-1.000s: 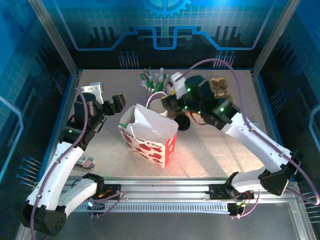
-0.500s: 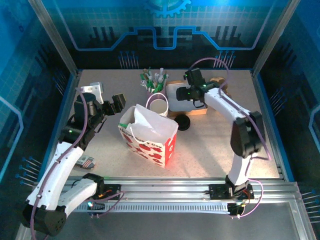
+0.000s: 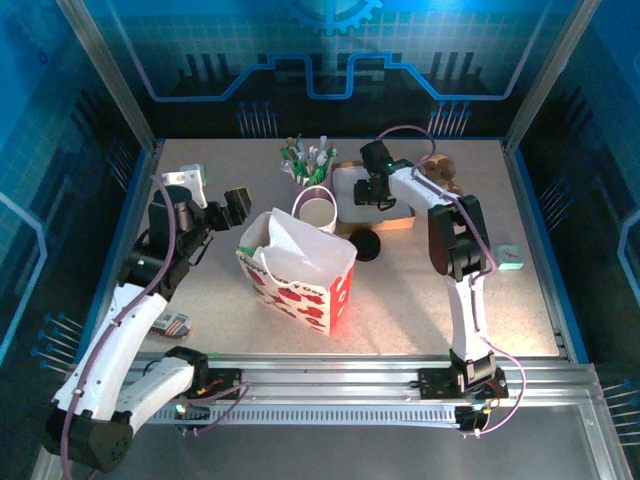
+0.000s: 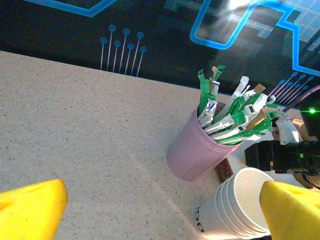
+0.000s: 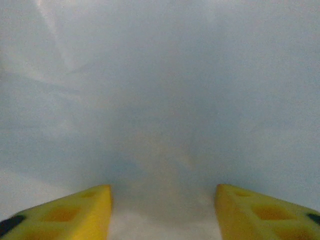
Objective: Pack the takeout coffee
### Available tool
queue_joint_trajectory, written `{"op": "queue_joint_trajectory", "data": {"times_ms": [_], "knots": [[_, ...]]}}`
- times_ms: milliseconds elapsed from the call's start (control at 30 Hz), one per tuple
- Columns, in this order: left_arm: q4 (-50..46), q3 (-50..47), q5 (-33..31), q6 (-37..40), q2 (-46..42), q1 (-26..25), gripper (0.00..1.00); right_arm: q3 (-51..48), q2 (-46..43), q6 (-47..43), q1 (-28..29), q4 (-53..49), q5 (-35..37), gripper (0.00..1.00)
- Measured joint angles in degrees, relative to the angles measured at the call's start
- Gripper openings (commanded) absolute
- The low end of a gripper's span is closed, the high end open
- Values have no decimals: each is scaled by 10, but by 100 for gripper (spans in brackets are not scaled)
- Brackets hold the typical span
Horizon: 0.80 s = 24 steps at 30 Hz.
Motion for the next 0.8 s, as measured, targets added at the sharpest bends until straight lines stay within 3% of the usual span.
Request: {"op": "queue_joint_trajectory", "data": {"times_ms": [433, 800], "knots": [[0, 0, 0, 10, 8, 0, 99, 19, 21, -6, -8, -9, -5, 13], [0, 0, 0, 10, 8, 0, 99, -6, -58, -6, -11, -11, -4, 0]]}}
